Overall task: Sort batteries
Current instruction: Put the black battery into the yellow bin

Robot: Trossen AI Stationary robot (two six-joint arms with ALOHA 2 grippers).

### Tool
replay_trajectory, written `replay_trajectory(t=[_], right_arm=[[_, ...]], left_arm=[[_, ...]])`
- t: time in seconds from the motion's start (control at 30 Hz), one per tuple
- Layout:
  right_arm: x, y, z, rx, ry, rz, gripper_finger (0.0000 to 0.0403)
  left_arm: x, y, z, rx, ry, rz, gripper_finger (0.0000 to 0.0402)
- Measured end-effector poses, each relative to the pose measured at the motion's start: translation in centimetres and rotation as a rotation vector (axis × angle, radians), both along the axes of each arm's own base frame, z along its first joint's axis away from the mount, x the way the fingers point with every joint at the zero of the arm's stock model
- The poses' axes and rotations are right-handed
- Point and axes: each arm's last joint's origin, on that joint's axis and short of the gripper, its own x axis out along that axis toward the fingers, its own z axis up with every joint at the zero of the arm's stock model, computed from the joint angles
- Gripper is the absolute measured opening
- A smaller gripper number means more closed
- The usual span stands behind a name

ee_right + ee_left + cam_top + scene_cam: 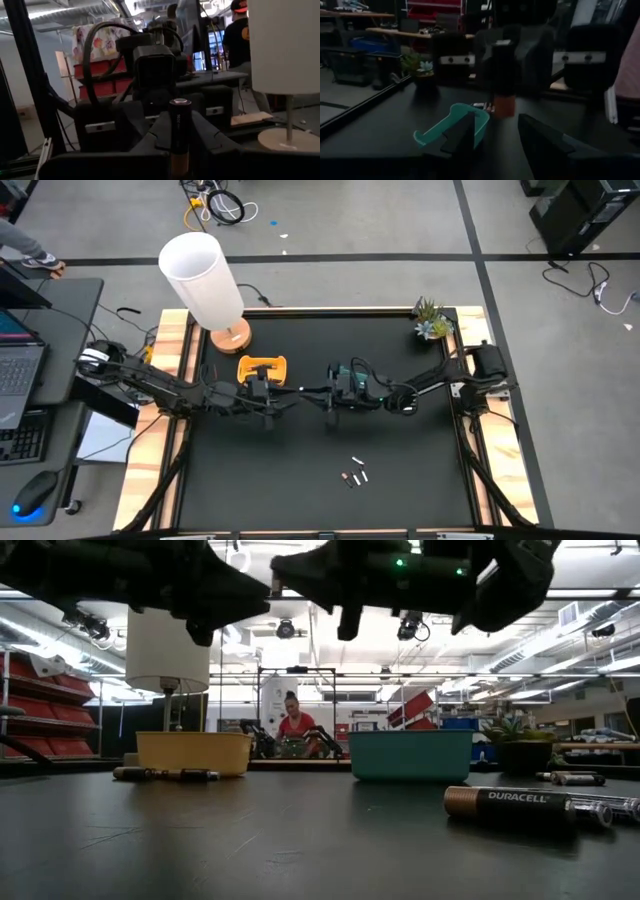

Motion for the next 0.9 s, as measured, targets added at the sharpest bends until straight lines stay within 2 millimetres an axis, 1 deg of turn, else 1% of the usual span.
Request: replay_trajectory(t=[0.13, 0.23, 0.43, 0.5, 0.57, 0.6, 0.63, 0.7, 0.8, 0.9], right_arm=[[1.2, 0.5, 0.0, -0.035, -0.010, -0.014, 0.0028], [1.9, 0.6, 0.6, -0.050, -0.009, -0.019, 0.0028], [2.2, 0.7, 0.9, -0.069, 0.030, -0.022, 0.0028], [2.2, 0.7, 0.6, -0.064, 0.051, -0.032, 0.0028], [2.2, 0.7, 0.4, -0.050, 0.060, -0.039, 0.0028], [2.2, 0.8, 0.3, -0.049, 0.064, -0.043, 0.0028], [2.1, 0.9, 0.3, -0.053, 0.067, -0.055, 0.0028], [2.1, 1.4, 0.2, -0.071, 0.076, -0.079, 0.0030], [2.0, 1.9, 0.3, -0.077, 0.088, -0.082, 0.0040], [2.0, 1.9, 0.4, -0.047, 0.087, -0.092, 0.0060]], left_arm=[[0.3, -0.1, -0.4, -0.014, 0.000, -0.002, 0.0167], [0.5, -0.1, -0.6, -0.016, -0.005, 0.006, 0.0167], [0.6, -0.1, -0.5, -0.017, -0.034, 0.028, 0.0167], [0.6, -0.1, -0.2, -0.009, -0.057, 0.028, 0.0162], [0.6, -0.1, -0.2, -0.003, -0.057, 0.030, 0.0151], [0.6, -0.1, -0.3, 0.002, -0.052, 0.042, 0.0139], [0.6, 0.0, -0.3, 0.010, -0.041, 0.062, 0.0121], [0.5, -0.1, -0.4, 0.046, -0.023, 0.084, 0.0063], [0.4, -0.6, -0.2, 0.108, -0.034, 0.087, 0.0066], [0.3, -0.7, 0.2, 0.137, -0.048, 0.097, 0.0066]])
